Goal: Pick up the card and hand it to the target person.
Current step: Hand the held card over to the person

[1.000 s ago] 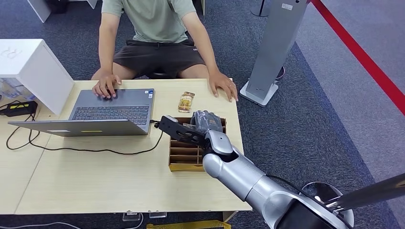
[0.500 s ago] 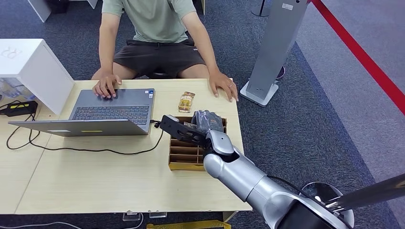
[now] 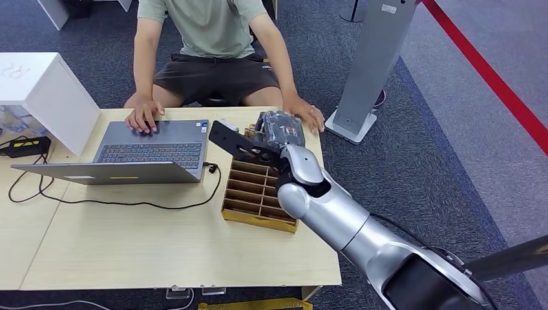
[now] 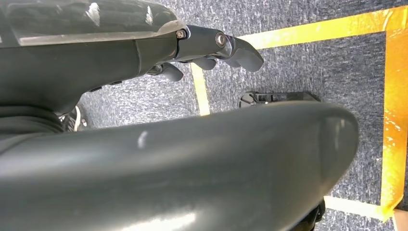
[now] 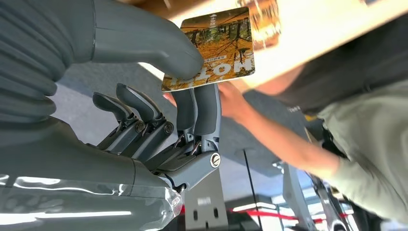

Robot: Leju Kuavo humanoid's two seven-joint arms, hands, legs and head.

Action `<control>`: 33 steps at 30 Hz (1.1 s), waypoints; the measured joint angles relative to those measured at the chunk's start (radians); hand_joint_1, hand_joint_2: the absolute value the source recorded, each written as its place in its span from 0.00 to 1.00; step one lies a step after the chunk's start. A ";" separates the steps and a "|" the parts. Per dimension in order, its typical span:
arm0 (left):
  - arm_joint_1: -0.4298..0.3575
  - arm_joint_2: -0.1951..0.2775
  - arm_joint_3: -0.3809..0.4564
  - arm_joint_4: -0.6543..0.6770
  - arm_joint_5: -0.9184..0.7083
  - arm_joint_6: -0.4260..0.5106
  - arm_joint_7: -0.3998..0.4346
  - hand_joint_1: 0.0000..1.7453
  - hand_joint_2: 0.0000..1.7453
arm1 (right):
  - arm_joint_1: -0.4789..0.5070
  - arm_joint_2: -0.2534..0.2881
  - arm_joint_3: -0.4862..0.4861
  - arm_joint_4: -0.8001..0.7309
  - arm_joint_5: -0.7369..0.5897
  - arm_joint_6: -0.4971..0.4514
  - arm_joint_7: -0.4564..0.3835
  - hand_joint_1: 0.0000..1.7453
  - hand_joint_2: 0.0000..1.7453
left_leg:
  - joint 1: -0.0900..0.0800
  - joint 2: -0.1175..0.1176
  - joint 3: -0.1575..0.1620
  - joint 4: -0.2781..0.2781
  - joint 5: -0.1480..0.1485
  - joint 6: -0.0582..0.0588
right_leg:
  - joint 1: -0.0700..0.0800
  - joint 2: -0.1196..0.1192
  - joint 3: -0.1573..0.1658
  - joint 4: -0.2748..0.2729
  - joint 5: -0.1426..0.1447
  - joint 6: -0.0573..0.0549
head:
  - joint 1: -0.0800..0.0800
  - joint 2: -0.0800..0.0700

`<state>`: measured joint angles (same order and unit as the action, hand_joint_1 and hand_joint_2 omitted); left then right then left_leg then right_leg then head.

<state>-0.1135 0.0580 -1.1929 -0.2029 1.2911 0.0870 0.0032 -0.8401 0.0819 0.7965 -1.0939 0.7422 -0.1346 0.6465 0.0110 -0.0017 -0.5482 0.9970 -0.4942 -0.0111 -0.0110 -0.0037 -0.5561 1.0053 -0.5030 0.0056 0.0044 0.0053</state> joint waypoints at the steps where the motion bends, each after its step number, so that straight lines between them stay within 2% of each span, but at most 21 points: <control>1: 0.000 0.000 0.000 0.000 -0.001 0.000 -0.001 0.00 0.00 | -0.012 -0.003 -0.001 -0.002 -0.003 0.002 0.000 1.00 1.00 | 0.000 0.000 0.000 0.000 0.000 0.000 | 0.000 0.000 0.000 0.000 0.000 0.000 | 0.000 0.000; 5: -0.004 0.000 0.000 0.000 -0.008 -0.001 -0.003 0.00 0.00 | -0.065 -0.004 -0.001 0.033 -0.030 -0.003 -0.040 1.00 1.00 | 0.000 0.000 -0.001 0.000 0.000 0.000 | 0.000 0.000 0.000 0.000 0.000 0.000 | -0.001 0.000; 9: -0.013 0.000 -0.001 0.000 -0.015 -0.003 -0.001 0.00 0.00 | -0.125 0.018 0.004 0.161 -0.042 -0.047 -0.146 1.00 1.00 | 0.000 -0.001 -0.001 0.000 0.000 0.000 | 0.000 0.000 0.000 0.000 0.000 0.000 | -0.001 0.000; 13: -0.016 0.000 -0.003 0.000 -0.018 -0.003 -0.001 0.00 0.00 | -0.151 0.047 0.009 0.303 -0.032 -0.088 -0.197 1.00 1.00 | 0.000 -0.001 -0.001 0.000 0.000 0.000 | 0.000 -0.001 0.000 0.000 0.000 0.000 | -0.002 0.000; 21: -0.016 0.000 -0.017 0.000 -0.019 -0.003 0.011 0.00 0.00 | -0.164 0.077 0.019 0.480 -0.022 -0.115 -0.225 1.00 1.00 | 0.000 0.000 -0.002 0.000 0.000 0.000 | 0.000 -0.001 -0.001 0.000 0.000 0.000 | 0.001 0.000; 33: -0.014 -0.006 -0.019 0.000 -0.017 -0.003 0.014 0.00 0.00 | -0.180 0.091 0.023 0.573 -0.013 -0.137 -0.234 1.00 1.00 | 0.000 0.000 -0.001 0.000 0.000 0.000 | 0.000 0.000 -0.001 0.000 0.000 0.000 | -0.001 0.000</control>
<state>-0.1276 0.0521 -1.2118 -0.2029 1.2737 0.0839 0.0172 -1.0204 0.1732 0.8198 -0.5212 0.7296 -0.2712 0.4128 0.0110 -0.0020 -0.5494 0.9970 -0.4942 -0.0111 -0.0110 -0.0041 -0.5567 1.0053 -0.5030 0.0055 0.0038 0.0053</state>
